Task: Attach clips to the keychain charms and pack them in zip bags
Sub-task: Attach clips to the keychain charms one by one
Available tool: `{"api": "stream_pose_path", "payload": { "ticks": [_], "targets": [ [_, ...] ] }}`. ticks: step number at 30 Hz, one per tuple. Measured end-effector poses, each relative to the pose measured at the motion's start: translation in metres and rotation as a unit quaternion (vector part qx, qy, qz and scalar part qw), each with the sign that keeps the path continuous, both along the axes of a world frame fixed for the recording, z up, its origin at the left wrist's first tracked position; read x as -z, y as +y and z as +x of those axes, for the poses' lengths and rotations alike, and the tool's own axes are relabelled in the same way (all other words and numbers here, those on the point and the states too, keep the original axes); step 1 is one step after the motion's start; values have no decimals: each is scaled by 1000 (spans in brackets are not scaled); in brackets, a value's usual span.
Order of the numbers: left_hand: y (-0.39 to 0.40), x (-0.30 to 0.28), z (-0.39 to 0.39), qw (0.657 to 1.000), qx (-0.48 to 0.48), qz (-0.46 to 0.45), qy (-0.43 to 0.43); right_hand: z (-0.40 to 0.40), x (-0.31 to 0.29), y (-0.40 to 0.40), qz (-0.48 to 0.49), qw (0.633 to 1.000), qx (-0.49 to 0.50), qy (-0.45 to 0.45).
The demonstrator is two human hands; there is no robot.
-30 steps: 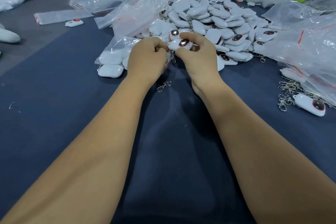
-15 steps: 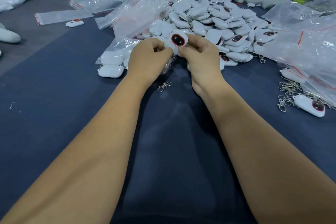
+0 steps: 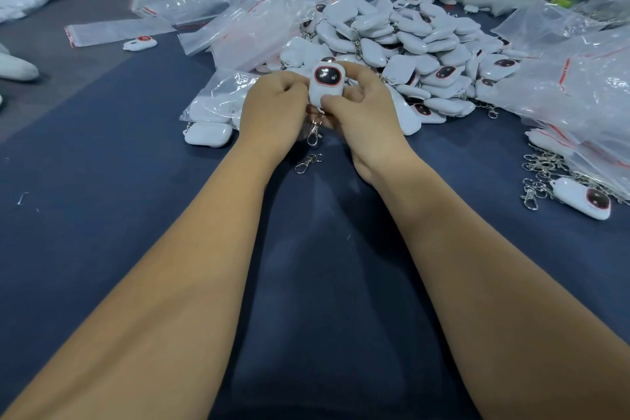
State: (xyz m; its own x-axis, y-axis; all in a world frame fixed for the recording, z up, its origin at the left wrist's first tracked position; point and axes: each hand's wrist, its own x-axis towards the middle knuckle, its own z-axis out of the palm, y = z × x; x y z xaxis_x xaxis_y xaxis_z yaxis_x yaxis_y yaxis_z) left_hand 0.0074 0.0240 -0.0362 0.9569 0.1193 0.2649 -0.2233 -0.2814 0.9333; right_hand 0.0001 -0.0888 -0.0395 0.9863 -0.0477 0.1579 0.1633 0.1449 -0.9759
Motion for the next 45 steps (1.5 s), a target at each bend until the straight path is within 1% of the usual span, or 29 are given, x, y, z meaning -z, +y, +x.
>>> {"api": "stream_pose_path", "payload": {
  "ticks": [3, 5, 10, 18, 22, 26, 31, 34, 39, 43, 45],
  "targets": [
    [0, 0, 2, 999, 5, -45, 16, 0, 2, -1, -45, 999, 9, -4],
    [-1, 1, 1, 999, 14, -44, 13, 1, 2, -2, -44, 999, 20, 3],
    [-4, 5, 1, 998, 3, 49, -26, 2, 3, -3, -29, 999, 23, 17],
    [-3, 7, 2, 997, 14, 63, -39, 1, 2, -5, -32, 999, 4, 15],
    [-3, 6, 1, 996, 12, 86, -36, 2, 1, -3, -31, 999, 7, 27],
    [-2, 6, 3, 993, 6, 108, -47, 3, 2, 0, -91, 994, 36, 39],
    [-6, 8, 3, 989, -26, 136, -50, 1, 1, 4, -127, 989, 65, 32],
    [-6, 5, 3, 991, -32, 124, -37, 0, -1, 6, -122, 988, 79, 42],
    [-4, 5, 2, 996, -19, 77, -28, -2, -1, 9, -133, 986, 89, 38],
    [-1, 5, 1, 999, 2, 41, -11, -3, -4, 5, -74, 995, 57, 47],
    [0, 5, 2, 999, 4, 35, -5, -4, -4, 4, -64, 995, 53, 48]
  ]
}}
